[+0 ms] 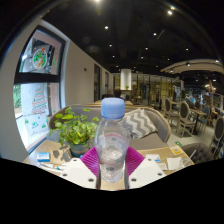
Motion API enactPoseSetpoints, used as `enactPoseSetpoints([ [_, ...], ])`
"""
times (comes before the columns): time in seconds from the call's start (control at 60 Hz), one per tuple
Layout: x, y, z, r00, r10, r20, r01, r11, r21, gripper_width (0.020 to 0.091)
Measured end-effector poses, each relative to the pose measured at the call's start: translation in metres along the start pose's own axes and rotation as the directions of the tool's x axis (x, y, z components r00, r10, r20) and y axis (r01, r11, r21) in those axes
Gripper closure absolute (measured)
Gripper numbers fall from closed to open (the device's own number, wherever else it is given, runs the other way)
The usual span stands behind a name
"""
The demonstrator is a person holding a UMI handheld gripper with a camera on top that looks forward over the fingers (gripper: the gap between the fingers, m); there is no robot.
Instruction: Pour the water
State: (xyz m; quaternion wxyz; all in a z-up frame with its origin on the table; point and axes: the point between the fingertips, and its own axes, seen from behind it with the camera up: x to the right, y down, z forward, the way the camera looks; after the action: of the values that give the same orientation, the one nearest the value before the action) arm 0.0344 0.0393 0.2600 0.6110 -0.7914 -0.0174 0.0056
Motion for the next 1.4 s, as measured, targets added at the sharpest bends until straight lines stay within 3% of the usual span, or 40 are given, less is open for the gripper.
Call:
enactPoseSetpoints([
  [0.283, 0.034, 0.139, 0.035, 0.999, -0.010, 0.033, 0.015, 0.989, -0.149, 0.0796],
  [0.45, 0.041, 0.179, 0.038, 0.999, 0.013, 0.045, -0.004, 0.981, -0.196, 0.0786],
  [0.533, 0.041, 0.176, 0.038, 0.999, 0.015, 0.049, -0.007, 0.985, -0.171, 0.0771],
  [0.7, 0.041, 0.181, 0.038, 0.998, 0.041, 0.038, -0.032, 0.977, -0.213, 0.0603],
  [0.733, 0.041, 0.184, 0.037, 0.998, 0.055, 0.030, -0.046, 0.971, -0.236, 0.0517],
  [0.8, 0.042, 0.184, 0.029, 0.997, 0.075, 0.018, -0.068, 0.961, -0.268, 0.0256],
  [0.817, 0.043, 0.184, 0.028, 0.997, 0.079, 0.015, -0.072, 0.960, -0.272, 0.0234],
  [0.85, 0.044, 0.179, 0.020, 0.996, 0.084, 0.006, -0.079, 0.958, -0.276, 0.0276],
  [0.917, 0.047, 0.173, 0.003, 0.997, 0.073, -0.010, -0.072, 0.954, -0.292, 0.0240],
  [1.183, 0.038, 0.135, -0.100, 0.995, 0.052, -0.087, -0.079, 0.934, -0.348, 0.0249],
  [1.4, 0.009, 0.105, -0.204, 0.987, 0.042, -0.158, -0.096, 0.932, -0.348, 0.0250],
])
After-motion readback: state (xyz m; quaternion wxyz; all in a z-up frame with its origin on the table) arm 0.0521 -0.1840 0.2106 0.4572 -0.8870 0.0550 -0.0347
